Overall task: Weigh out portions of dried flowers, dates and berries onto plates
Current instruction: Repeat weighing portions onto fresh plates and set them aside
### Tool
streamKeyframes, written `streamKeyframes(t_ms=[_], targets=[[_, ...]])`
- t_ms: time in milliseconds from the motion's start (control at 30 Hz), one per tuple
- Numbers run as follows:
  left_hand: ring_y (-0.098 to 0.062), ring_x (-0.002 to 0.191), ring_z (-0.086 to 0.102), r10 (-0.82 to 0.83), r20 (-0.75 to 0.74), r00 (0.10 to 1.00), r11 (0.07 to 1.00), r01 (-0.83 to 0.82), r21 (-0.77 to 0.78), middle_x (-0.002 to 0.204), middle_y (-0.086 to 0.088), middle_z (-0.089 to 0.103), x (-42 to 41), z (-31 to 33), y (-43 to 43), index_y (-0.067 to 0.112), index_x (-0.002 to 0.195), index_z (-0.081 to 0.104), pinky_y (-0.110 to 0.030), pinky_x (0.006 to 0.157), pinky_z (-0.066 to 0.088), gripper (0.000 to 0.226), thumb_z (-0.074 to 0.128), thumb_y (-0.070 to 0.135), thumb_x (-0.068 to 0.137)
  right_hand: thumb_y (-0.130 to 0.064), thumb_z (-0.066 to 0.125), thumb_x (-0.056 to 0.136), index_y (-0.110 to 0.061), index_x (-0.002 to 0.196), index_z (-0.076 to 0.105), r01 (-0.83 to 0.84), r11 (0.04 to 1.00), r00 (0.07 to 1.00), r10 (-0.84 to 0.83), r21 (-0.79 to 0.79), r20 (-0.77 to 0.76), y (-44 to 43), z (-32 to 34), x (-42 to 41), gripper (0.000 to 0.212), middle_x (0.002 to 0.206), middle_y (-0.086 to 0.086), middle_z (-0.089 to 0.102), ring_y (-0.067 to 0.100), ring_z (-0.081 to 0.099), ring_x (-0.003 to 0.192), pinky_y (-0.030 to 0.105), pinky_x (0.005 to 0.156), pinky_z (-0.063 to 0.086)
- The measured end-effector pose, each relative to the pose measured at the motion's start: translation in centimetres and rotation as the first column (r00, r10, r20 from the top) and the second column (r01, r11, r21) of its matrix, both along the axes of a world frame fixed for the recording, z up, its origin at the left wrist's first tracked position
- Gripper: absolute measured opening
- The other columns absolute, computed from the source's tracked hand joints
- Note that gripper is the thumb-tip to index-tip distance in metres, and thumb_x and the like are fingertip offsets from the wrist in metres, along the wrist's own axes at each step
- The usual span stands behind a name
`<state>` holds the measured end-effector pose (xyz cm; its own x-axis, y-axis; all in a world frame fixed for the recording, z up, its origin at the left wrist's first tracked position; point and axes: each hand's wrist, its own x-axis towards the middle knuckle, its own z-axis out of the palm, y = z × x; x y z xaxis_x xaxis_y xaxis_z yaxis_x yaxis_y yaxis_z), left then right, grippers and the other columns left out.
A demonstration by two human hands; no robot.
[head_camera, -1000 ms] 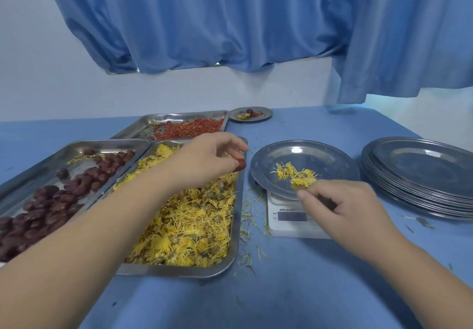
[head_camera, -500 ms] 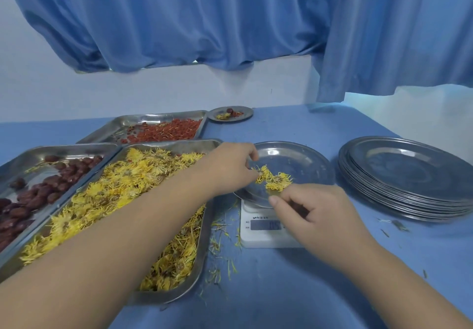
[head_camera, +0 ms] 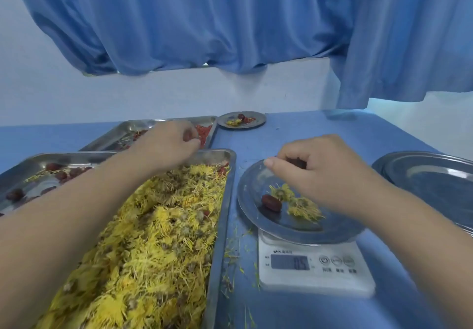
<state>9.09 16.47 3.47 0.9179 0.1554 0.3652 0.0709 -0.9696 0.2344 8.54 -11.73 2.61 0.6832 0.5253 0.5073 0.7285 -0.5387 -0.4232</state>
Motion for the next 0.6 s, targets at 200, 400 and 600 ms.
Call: streamKeyframes(t_ms=[200, 400, 600], targets=[[-0.020, 0.083, 0.060, 0.211, 0.010, 0.977, 0.958, -0.205, -0.203, 0.089, 0.002, 0.065, 3.2, -0.4, 8.5, 0.024, 0.086, 0.062, -0.032, 0.065, 0.044, 0.022, 0.050, 0.040, 0.093, -0.050, 0.055, 0.085, -0.024, 0.057, 0.057, -0.055, 0.996, 0.998, 0.052, -0.071, -0.043, 2.4, 2.0, 3.9, 0.038, 0.057, -0.024, 0.055, -0.001, 0.048, 0.051, 0.016, 0.047, 0.036], [-0.019, 0.074, 0.058, 0.234, -0.042, 0.971, 0.962, -0.237, -0.136, 0.077, -0.005, 0.064, 6.7, -2.0, 11.4, 0.012, 0.078, 0.062, -0.031, 0.060, 0.038, 0.035, 0.049, 0.039, 0.096, -0.046, 0.057, 0.086, -0.028, 0.051, 0.053, 0.009, 0.988, 0.995, -0.024, -0.156, -0.093, 2.4, 0.5, 7.0, 0.039, 0.053, -0.021, 0.054, 0.001, 0.047, 0.050, 0.020, 0.047, 0.029], [-0.017, 0.089, 0.057, 0.097, -0.229, 0.969, 0.989, -0.119, -0.084, 0.099, 0.003, 0.064, 11.2, -1.9, 10.1, 0.026, 0.097, 0.068, -0.029, 0.073, 0.039, 0.017, 0.053, 0.035, 0.096, -0.050, 0.053, 0.083, -0.031, 0.056, 0.056, 0.016, 0.982, 0.996, -0.031, -0.188, -0.078, 1.7, 0.4, 8.4, 0.033, 0.054, -0.019, 0.054, 0.001, 0.049, 0.052, 0.018, 0.047, 0.035]])
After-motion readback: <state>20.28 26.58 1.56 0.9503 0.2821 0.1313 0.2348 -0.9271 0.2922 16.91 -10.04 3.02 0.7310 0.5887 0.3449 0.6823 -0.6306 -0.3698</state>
